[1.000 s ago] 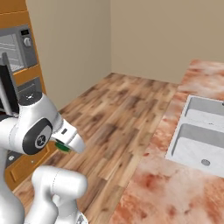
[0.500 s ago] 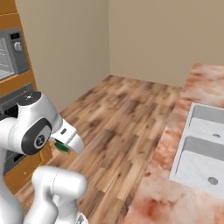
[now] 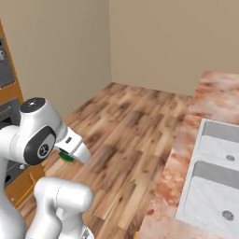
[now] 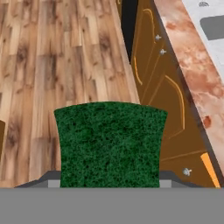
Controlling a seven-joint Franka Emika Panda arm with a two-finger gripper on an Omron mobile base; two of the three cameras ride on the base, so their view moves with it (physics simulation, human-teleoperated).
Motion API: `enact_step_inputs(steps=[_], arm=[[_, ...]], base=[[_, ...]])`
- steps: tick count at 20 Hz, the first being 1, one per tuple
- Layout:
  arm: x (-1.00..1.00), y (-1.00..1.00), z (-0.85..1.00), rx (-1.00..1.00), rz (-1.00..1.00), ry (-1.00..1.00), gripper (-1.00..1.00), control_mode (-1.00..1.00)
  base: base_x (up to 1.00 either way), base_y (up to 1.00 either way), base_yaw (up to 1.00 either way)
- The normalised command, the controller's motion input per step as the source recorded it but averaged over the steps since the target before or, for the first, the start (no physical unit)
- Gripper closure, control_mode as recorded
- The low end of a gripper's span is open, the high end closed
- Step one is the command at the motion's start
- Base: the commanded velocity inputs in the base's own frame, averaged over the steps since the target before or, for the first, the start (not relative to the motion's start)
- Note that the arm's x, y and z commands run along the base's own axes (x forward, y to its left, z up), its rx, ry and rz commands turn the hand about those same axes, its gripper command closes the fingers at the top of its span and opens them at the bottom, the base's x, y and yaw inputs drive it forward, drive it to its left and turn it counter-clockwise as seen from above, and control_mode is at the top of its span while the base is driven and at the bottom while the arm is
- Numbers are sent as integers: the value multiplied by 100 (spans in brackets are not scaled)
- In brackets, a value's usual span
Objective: Place the sponge inside the microwave to prepare for sanitizing.
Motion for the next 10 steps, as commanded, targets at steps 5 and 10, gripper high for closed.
enact_step_inputs(steps=[5, 10], arm=[[0, 0, 0, 0, 0, 0, 100, 100], [0, 0, 0, 0, 0, 0, 100, 100]], base=[[96, -13, 0], [85, -40, 7]])
